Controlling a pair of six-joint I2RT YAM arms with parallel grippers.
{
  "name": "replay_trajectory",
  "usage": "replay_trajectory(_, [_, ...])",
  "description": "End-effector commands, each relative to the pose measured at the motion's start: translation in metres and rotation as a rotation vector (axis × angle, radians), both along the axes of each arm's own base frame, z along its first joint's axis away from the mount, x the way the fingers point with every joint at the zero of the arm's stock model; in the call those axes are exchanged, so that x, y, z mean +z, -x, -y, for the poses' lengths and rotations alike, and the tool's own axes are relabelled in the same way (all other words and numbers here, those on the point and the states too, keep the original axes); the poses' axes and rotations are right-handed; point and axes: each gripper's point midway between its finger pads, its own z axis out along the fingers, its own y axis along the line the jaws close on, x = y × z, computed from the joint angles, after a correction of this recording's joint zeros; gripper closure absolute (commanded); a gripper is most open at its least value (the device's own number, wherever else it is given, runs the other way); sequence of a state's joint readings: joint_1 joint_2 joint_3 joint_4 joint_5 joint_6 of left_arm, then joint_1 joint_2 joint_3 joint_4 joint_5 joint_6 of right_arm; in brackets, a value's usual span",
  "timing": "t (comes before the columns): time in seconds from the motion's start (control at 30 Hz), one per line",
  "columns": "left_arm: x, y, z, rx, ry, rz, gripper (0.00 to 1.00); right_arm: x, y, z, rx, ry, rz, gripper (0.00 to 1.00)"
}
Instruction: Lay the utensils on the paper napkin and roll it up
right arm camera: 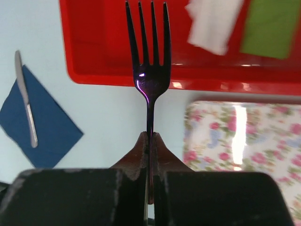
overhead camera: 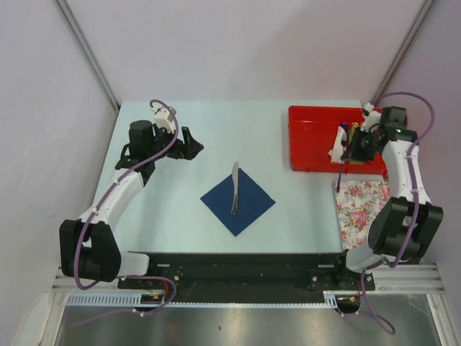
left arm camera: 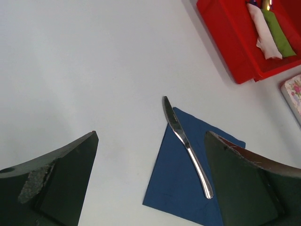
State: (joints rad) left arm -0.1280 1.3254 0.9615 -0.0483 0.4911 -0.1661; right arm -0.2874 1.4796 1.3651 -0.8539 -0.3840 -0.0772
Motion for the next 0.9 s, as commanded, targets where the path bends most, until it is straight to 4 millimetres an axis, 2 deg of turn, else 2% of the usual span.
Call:
replay_trajectory(0.0, [0.042,-0.012,-0.024,0.110,-0.003,0.092,0.00,0.003,-0.036,-0.075,0.120,-0.119,0.020,1.00])
replay_trajectory(0.03, [0.042,-0.013,-0.031,0.139,-0.015,0.097,0.00,0.003,-0.042,-0.088,0.138,-0.132,0.020,1.00])
replay_trajectory(0.07, [0.046,-0.013,-0.037,0.161,-0.027,0.117,0.00,-0.006,-0.046,-0.114,0.175,-0.155,-0.011,1.00])
replay_trajectory(0.1, [0.048,-0.013,-0.041,0.180,-0.032,0.122,0.00,-0.002,-0.053,-0.129,0.194,-0.167,0.004,1.00])
replay_trajectory(0.2, [0.051,-0.013,-0.051,0.217,-0.063,0.157,0.00,-0.015,-0.057,-0.185,0.241,-0.239,-0.041,1.00])
replay_trajectory(0.23, [0.049,-0.013,-0.053,0.223,-0.070,0.156,0.00,-0.021,-0.055,-0.199,0.255,-0.251,-0.059,1.00])
replay_trajectory(0.27, [0.044,-0.012,-0.055,0.227,-0.076,0.137,0.00,-0.024,-0.048,-0.224,0.293,-0.246,-0.074,1.00])
replay_trajectory(0.37, [0.032,-0.011,-0.058,0.236,-0.086,0.068,0.00,-0.044,-0.036,-0.258,0.284,-0.270,-0.145,1.00])
replay_trajectory(0.4, [0.026,-0.010,-0.060,0.243,-0.087,0.046,0.00,-0.048,-0.030,-0.275,0.272,-0.296,-0.169,1.00])
replay_trajectory(0.53, [0.016,-0.005,-0.065,0.265,-0.071,0.028,0.00,-0.064,-0.023,-0.310,0.260,-0.309,-0.200,1.00])
replay_trajectory(0.6, [0.017,-0.004,-0.066,0.271,-0.066,0.035,0.00,-0.065,-0.027,-0.320,0.234,-0.308,-0.195,1.00])
replay_trajectory(0.7, [0.010,-0.002,-0.069,0.295,-0.070,0.011,0.00,-0.078,-0.025,-0.335,0.205,-0.310,-0.232,1.00])
replay_trajectory(0.73, [0.008,-0.002,-0.069,0.297,-0.070,0.007,0.00,-0.085,-0.020,-0.346,0.227,-0.313,-0.247,1.00])
replay_trajectory(0.87, [0.001,0.001,-0.069,0.291,-0.075,-0.024,0.00,-0.099,-0.012,-0.360,0.250,-0.289,-0.268,1.00])
